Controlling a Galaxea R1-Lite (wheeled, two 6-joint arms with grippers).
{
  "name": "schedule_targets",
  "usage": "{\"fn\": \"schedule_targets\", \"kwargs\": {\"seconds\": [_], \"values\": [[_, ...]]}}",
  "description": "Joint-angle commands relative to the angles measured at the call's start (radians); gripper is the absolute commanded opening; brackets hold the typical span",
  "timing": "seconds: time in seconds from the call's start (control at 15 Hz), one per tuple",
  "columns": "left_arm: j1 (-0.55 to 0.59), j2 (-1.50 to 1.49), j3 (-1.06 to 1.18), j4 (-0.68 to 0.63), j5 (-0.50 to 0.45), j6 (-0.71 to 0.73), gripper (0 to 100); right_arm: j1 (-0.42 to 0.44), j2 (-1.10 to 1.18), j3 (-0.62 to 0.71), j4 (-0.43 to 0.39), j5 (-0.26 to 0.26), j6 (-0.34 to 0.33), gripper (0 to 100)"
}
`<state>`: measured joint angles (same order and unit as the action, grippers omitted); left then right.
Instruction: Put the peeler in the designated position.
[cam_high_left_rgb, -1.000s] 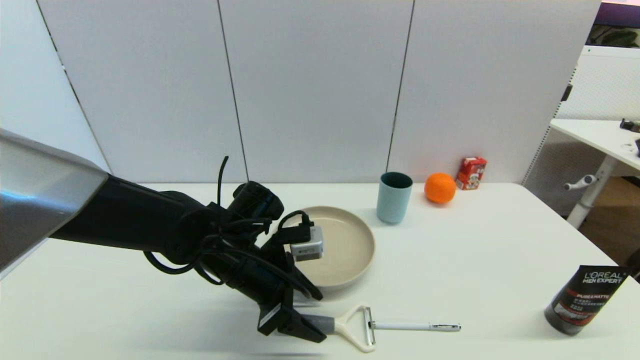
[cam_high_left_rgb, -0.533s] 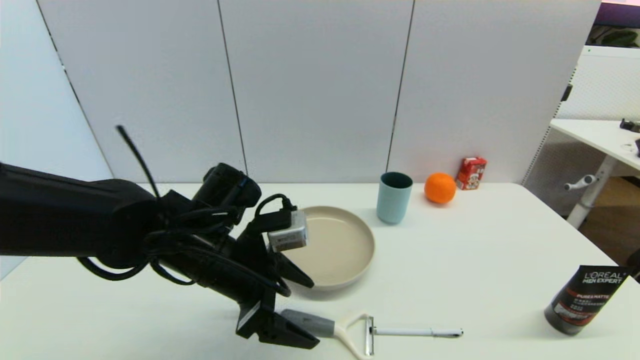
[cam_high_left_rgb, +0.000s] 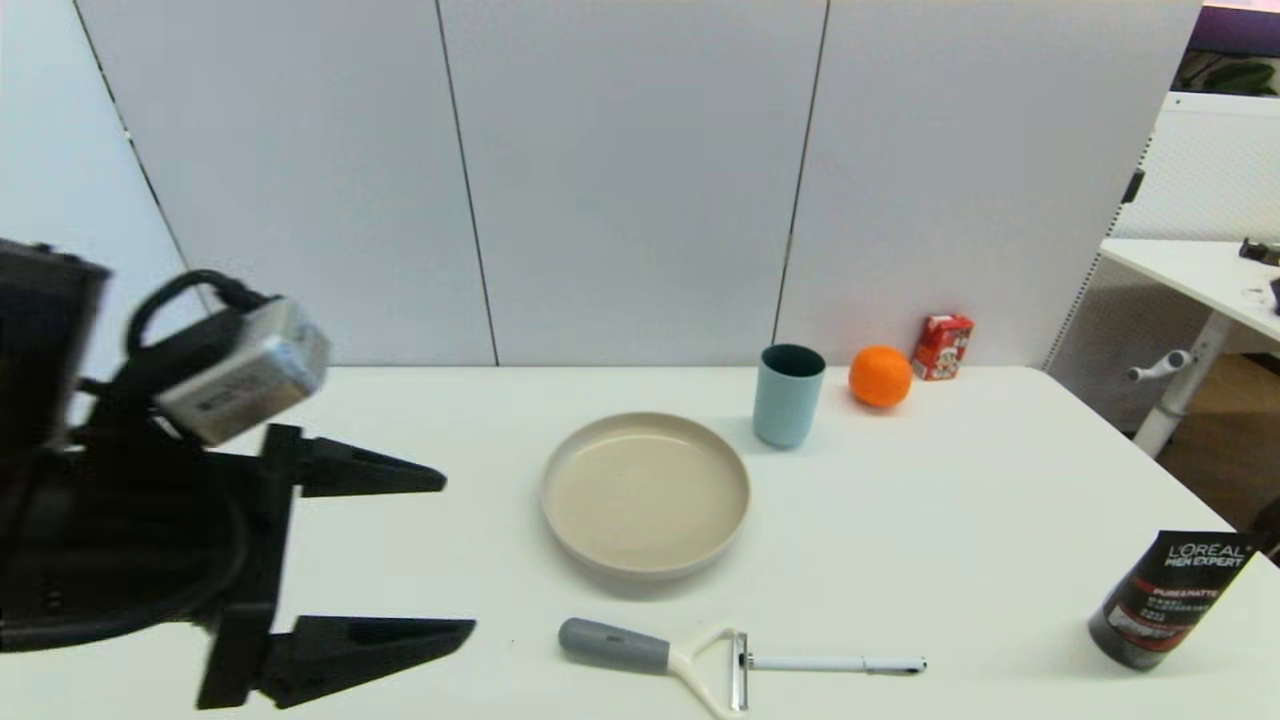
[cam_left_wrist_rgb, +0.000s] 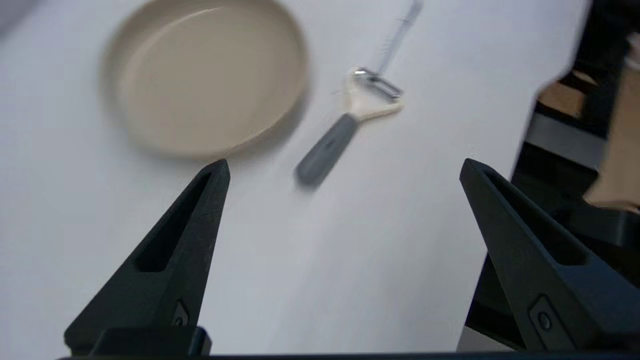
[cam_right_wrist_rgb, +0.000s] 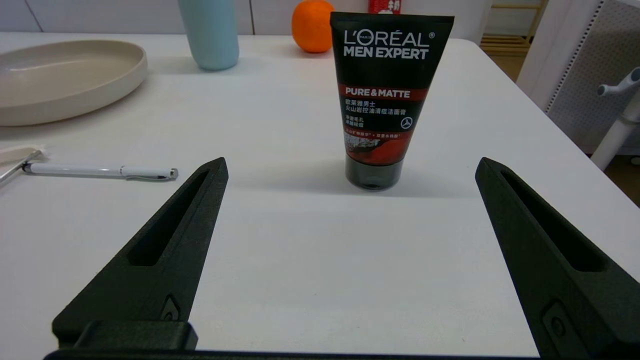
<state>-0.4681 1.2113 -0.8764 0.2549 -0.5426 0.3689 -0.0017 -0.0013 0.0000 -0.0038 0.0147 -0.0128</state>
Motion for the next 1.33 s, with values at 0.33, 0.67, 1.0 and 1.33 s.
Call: {"fn": "schedule_targets", "kwargs": {"seconds": [0.33,0.67,1.0,1.33], "values": [[0.476,-0.722,0.309,-0.003,0.096,-0.154,100,0.0,0.001,0.0,-0.001,0.001,0.0,100],[0.534,-0.961,0.502,-0.037,0.262,-0.26,100,0.0,0.001,0.0,-0.001,0.001,0.0,100],[0.476,-1.214,0.781,-0.141,0.641,-0.311,100,0.0,0.001,0.0,-0.001,0.001,-0.001,100],[0.476,-1.211,0.872,-0.224,0.544,-0.367,100,0.0,0.001,0.0,-0.001,0.001,-0.001,100]]}}
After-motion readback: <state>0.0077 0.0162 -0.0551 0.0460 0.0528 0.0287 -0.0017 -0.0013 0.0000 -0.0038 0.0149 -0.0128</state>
